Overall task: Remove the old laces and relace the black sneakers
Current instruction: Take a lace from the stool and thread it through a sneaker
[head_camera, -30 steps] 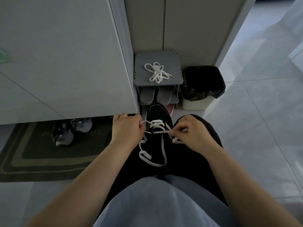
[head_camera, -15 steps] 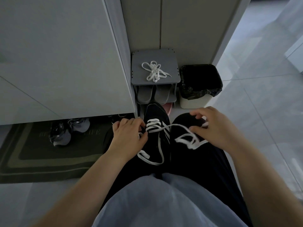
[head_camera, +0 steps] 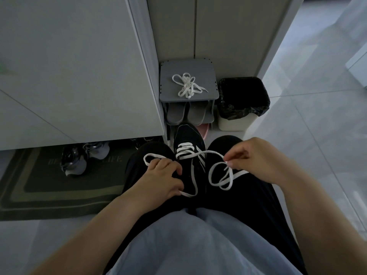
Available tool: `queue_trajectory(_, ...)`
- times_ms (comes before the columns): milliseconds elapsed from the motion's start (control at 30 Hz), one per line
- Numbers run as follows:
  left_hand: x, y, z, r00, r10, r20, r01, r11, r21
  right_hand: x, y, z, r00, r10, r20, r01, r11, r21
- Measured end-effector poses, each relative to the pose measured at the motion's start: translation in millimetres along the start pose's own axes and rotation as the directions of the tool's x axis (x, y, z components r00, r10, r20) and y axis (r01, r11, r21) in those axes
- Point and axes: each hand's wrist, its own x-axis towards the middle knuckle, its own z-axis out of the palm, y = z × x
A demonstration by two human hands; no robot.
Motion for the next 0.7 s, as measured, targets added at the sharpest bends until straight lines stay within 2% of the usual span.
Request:
queue_trajectory(67, 2.6, -5.2, -5.4, 0.999, -0.022, -0.039, 0.021, 0.999, -0.028, -1.1, -4.9, 5.2, 1.000, -0.023, -0.001, 0.022, 0.986, 0.167)
queue_trajectory(133, 5.5, -12.9, -14.8, 0.977, -0.170, -0.126, 0.153, 0.979, -0.132, 2.5, -7.2, 13.8, 0.999, -0.038, -0.027, 0.044, 0.962, 0.270)
queue_trajectory(233, 4.0, -31.7, -27.9, 0.857, -0.483, -0.179, 0.429, 0.862, -0.269, 17.5, -3.8, 32.6, 0.990, -0.059, -0.131, 0.079, 0.985, 0.153)
queue_trajectory(300, -0.4, -42.7, -31.8, 0.779, -0.610, -0.143, 0.551, 0.776, -0.306, 26.3, -3.5, 43.5, 0.984, -0.080, -0.161, 0.095, 0.992, 0.084)
queue_trajectory(500, -11.3, -44.1, -28.1, 0.637, -0.771, -0.012, 0.742, 0.616, -0.263, 39.1, 0.1, 55.8, 0.978, -0.121, -0.171, 0.121, 0.993, -0.007)
queue_trajectory(567, -8.5, -36.4, -27.6, 0.651, -0.755, -0.074, 0.702, 0.637, -0.319, 41.3, -0.5, 58.0, 0.981, -0.127, -0.147, 0.120, 0.991, -0.056)
queue_trajectory(633, 0.9, -23.9, -25.0, 0.745, -0.645, -0.169, 0.569, 0.747, -0.344, 43.1, -2.1, 60.4, 0.983, -0.136, -0.126, 0.123, 0.987, -0.100)
queue_trajectory(700, 15.0, -3.0, -19.4, 0.833, -0.539, -0.126, 0.479, 0.816, -0.323, 44.7, -3.2, 61.4, 0.983, -0.145, -0.116, 0.129, 0.983, -0.130)
